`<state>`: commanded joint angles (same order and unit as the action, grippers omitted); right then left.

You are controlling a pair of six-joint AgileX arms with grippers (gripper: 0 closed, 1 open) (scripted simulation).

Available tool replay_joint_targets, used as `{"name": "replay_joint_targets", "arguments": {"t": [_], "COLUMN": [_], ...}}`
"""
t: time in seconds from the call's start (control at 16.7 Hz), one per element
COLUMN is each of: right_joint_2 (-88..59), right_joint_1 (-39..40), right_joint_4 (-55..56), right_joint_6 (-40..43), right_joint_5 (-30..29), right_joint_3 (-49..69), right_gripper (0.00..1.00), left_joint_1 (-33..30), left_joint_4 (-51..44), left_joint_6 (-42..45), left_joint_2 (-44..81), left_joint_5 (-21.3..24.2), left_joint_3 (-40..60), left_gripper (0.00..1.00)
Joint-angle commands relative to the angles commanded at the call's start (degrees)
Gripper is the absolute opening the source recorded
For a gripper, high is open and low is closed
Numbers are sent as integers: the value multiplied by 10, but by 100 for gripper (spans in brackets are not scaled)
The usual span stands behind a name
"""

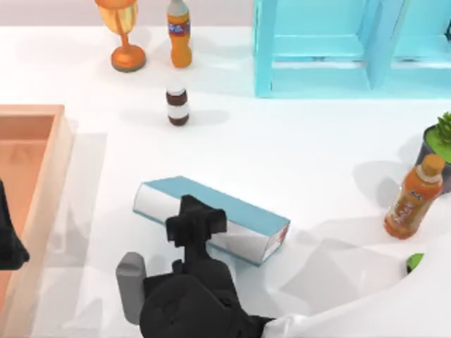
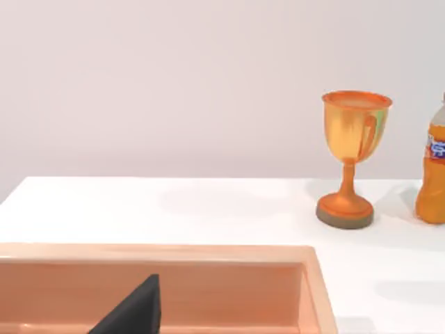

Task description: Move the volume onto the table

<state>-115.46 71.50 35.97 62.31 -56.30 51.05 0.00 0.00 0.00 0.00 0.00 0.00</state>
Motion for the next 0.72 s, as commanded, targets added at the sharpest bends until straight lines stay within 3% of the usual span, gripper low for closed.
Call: {"name": "replay_joint_targets", "arguments": {"t": [0.12,0.72], "right_joint_2": [0,-1], "right_joint_1": [0,8], "right_joint_4": [0,-8], "right_joint_6": [0,-8], "right_joint_5": [0,-2], "right_joint_3": [0,2], "right_gripper": [100,100], "left_joint_1": [0,0], "left_joint_4": [0,0], "left_joint_6": [0,0], "left_joint_2": [0,0], "left_joint_5": [0,0], "left_joint_3": [0,0], "left_gripper": [100,100]}}
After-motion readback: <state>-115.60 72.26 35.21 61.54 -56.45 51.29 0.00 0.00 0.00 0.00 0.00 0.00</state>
